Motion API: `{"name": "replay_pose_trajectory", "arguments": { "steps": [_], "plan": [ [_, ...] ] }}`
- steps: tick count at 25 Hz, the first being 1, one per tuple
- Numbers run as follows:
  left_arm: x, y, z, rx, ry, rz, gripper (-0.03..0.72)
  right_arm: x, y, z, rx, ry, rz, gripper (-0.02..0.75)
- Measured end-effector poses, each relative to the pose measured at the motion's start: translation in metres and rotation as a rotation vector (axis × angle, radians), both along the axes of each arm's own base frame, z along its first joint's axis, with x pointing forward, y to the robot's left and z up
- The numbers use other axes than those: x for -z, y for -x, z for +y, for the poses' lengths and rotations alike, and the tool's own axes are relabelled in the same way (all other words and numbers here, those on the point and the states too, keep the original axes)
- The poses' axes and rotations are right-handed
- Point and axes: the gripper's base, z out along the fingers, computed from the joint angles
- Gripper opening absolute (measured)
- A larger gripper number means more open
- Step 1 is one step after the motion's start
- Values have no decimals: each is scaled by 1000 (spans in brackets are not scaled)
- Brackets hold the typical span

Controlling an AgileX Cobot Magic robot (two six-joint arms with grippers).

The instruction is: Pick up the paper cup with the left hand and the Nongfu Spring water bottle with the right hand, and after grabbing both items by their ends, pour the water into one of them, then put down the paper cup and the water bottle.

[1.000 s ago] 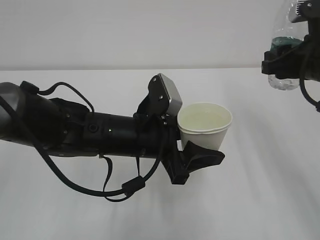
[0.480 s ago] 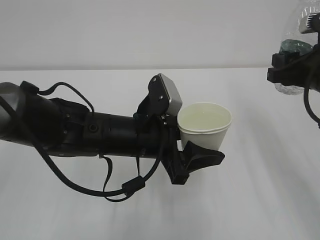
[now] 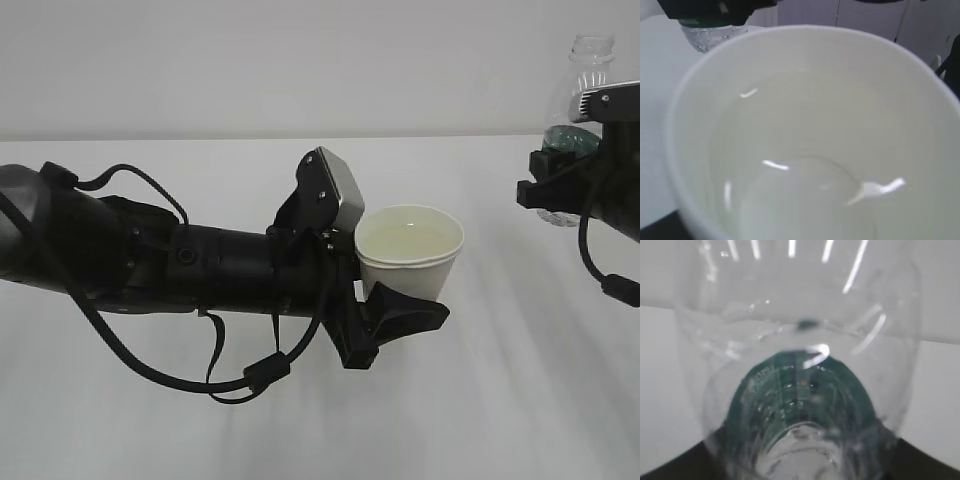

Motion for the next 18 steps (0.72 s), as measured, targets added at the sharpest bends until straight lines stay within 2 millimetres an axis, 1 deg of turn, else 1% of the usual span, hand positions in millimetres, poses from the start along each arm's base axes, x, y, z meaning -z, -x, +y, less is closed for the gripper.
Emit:
{"name": "replay_pose_trajectory", "arguments": {
  "steps": [5, 13, 18],
  "plan": [
    [1, -1, 1, -10, -17, 0, 452, 15, -7, 0, 12, -12, -35, 359],
    [2, -1, 1, -15, -24, 0, 452, 49, -16, 0, 34, -40, -75, 359],
    [2, -1, 1, -17, -24, 1, 452, 63, -18, 0, 41, -51, -92, 359]
  ]
}}
